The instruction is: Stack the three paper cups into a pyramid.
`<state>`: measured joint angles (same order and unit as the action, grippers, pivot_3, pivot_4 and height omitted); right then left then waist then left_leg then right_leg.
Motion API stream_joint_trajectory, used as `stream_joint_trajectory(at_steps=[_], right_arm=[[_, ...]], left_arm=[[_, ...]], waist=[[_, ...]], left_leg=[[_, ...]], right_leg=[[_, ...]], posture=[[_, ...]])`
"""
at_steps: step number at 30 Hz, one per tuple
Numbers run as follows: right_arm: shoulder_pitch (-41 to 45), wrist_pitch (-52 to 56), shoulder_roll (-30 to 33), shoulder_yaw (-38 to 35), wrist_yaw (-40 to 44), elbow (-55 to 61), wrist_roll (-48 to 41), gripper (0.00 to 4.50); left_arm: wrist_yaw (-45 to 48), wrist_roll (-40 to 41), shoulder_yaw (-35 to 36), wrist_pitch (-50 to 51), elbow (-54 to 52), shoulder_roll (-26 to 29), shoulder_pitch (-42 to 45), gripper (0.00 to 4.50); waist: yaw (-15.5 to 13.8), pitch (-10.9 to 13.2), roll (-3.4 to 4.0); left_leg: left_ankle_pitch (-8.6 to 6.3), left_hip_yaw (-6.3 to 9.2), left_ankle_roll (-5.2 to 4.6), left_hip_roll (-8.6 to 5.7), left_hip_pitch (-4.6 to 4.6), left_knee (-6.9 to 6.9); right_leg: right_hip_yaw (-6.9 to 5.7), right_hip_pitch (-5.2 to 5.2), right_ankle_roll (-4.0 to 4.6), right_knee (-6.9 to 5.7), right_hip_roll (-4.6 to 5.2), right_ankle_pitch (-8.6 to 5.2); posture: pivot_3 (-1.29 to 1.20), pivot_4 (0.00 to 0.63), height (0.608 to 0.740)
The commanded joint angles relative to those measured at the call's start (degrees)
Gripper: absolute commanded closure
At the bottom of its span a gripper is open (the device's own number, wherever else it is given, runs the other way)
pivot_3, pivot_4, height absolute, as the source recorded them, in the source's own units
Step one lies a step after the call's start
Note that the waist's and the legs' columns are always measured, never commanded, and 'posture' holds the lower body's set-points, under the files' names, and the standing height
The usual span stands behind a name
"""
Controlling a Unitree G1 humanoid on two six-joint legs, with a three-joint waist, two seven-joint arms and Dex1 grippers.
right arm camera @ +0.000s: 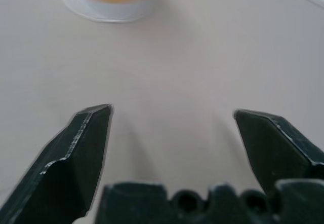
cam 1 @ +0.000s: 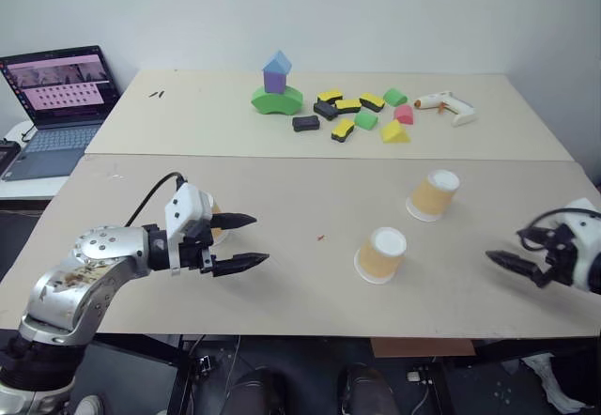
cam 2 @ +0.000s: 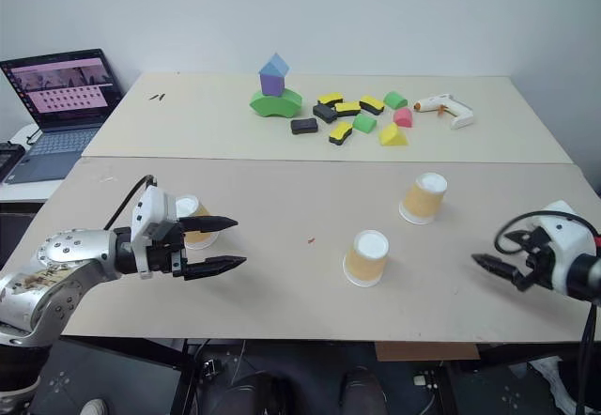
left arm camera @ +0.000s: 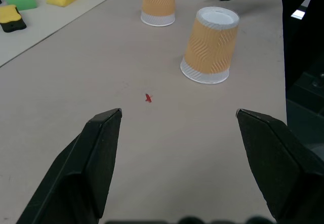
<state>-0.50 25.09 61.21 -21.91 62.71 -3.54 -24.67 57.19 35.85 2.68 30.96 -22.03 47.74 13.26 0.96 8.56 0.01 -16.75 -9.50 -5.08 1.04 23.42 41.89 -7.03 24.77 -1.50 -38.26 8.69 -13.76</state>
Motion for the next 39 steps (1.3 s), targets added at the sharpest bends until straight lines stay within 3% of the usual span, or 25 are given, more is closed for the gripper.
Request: stream_joint_trajectory(at_steps=[1, 6, 22, 36, 39], right_arm=[[-0.3, 3.6, 3.7, -0.4, 9.1, 11.1, -6.5, 0.0], [4.2, 5.1, 1.3, 5.9, 6.3, 17.0, -6.0, 0.0], [14.5, 4.9, -5.5, 19.2, 1.3, 21.2, -1.6, 0.0], [18.3, 4.2, -8.1, 22.4, 0.8, 17.2, 1.4, 0.0], [18.5, 3.9, -8.4, 22.5, 0.8, 16.8, 1.7, 0.65]], left_arm=[[1.4, -1.0, -1.0, -2.0, -0.7, -0.8, 1.5, 0.66], [1.8, -2.1, -1.9, -2.3, 0.1, -1.7, 2.7, 0.66], [-0.2, -2.2, -1.1, 0.4, -0.5, -2.7, 4.8, 0.66], [-1.8, -1.8, -0.9, 1.6, -1.8, -3.2, 4.4, 0.66], [-1.9, -2.0, -1.0, 1.7, -1.6, -3.2, 4.5, 0.68]], waist=[[-0.1, 0.0, -0.06], [-0.6, 0.0, -0.1], [-1.4, 0.1, -0.17], [-1.6, 0.1, -0.23], [-1.6, 0.1, -0.24]], left_leg=[[-0.01, 0.03, -0.01, 0.13, -0.11, -0.02], [-0.32, 0.1, 0.41, 0.18, -0.18, -0.01], [-0.07, 0.28, -0.05, -0.12, -0.07, -0.01], [-0.06, 0.32, -0.06, -0.17, -0.02, -0.02], [-0.06, 0.32, -0.06, -0.17, -0.02, -0.02]], right_leg=[[-0.02, -0.18, 0.06, 0.23, 0.0, 0.05], [-0.03, -0.33, 0.1, 0.33, 0.26, 0.08], [-0.2, -0.35, 0.03, 0.31, 0.59, 0.08], [-0.55, -0.37, 0.0, 0.32, 0.58, 0.06], [-0.55, -0.37, 0.0, 0.33, 0.59, 0.06]], posture=[[0.0, 0.15, 0.691], [0.0, 0.15, 0.691], [0.0, 0.15, 0.691], [0.0, 0.15, 0.691], [0.0, 0.15, 0.691]])
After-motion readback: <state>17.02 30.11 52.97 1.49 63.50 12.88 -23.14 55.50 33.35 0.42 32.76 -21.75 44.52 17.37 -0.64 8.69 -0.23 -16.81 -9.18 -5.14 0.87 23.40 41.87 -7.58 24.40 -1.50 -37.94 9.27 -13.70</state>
